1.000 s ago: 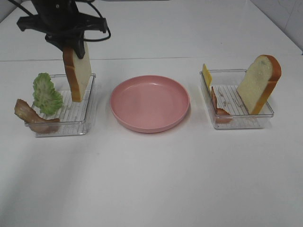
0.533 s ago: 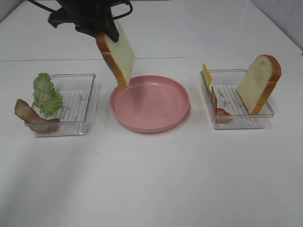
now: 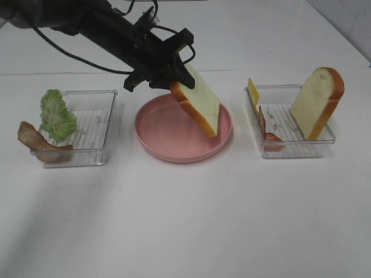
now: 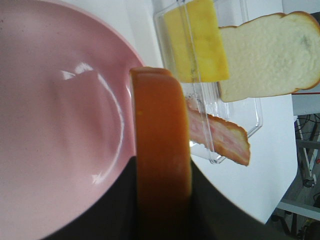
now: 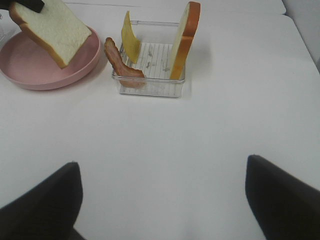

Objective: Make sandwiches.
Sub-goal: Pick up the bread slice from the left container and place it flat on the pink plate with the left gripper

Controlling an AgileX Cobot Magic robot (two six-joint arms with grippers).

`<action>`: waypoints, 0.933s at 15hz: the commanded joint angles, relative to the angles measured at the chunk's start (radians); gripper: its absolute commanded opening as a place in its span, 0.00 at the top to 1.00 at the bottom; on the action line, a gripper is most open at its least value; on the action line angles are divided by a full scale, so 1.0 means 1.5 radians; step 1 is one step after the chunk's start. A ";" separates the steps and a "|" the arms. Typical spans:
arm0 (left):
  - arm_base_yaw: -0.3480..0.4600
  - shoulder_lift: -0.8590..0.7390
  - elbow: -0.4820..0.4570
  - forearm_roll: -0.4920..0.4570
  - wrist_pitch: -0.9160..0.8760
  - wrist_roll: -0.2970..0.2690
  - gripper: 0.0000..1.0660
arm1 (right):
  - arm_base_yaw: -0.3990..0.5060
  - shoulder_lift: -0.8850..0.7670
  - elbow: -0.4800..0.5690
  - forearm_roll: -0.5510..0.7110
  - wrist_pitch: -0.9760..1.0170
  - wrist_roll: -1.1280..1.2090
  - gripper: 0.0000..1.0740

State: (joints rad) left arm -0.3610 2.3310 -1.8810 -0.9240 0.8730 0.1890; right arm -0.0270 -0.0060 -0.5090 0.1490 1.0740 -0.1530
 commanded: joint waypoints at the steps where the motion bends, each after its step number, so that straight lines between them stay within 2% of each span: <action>1: -0.002 0.019 -0.001 -0.024 -0.017 0.007 1.00 | -0.005 -0.003 0.001 0.001 -0.005 -0.005 0.23; 2: -0.002 0.037 -0.001 -0.041 -0.018 0.007 1.00 | -0.005 -0.003 0.001 0.001 -0.005 -0.005 0.23; 5: -0.002 0.052 -0.001 -0.042 -0.018 0.007 1.00 | -0.005 -0.003 0.001 0.001 -0.005 -0.005 0.23; 6: -0.002 0.055 -0.001 -0.041 -0.025 0.007 0.91 | -0.005 -0.003 0.001 0.001 -0.005 -0.005 0.23; 7: -0.002 0.055 -0.001 -0.041 -0.031 0.007 0.76 | -0.005 -0.003 0.001 0.001 -0.005 -0.005 0.23; 8: -0.002 0.055 -0.001 -0.041 -0.033 0.009 0.46 | -0.005 -0.003 0.001 0.001 -0.005 -0.005 0.23; 9: -0.002 0.053 -0.001 -0.041 -0.025 0.009 0.30 | -0.005 -0.003 0.001 0.001 -0.005 -0.005 0.23; 10: -0.002 0.047 -0.001 -0.034 -0.014 0.025 0.21 | -0.005 -0.003 0.001 0.001 -0.005 -0.005 0.23; 11: -0.002 0.039 -0.001 -0.020 -0.013 0.044 0.21 | -0.005 -0.003 0.001 0.001 -0.005 -0.005 0.23; 14: -0.003 0.008 -0.002 0.044 -0.025 0.051 0.21 | -0.005 -0.003 0.001 0.001 -0.005 -0.005 0.23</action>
State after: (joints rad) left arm -0.3620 2.3480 -1.8820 -0.8390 0.8310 0.2560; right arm -0.0270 -0.0060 -0.5090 0.1490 1.0740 -0.1530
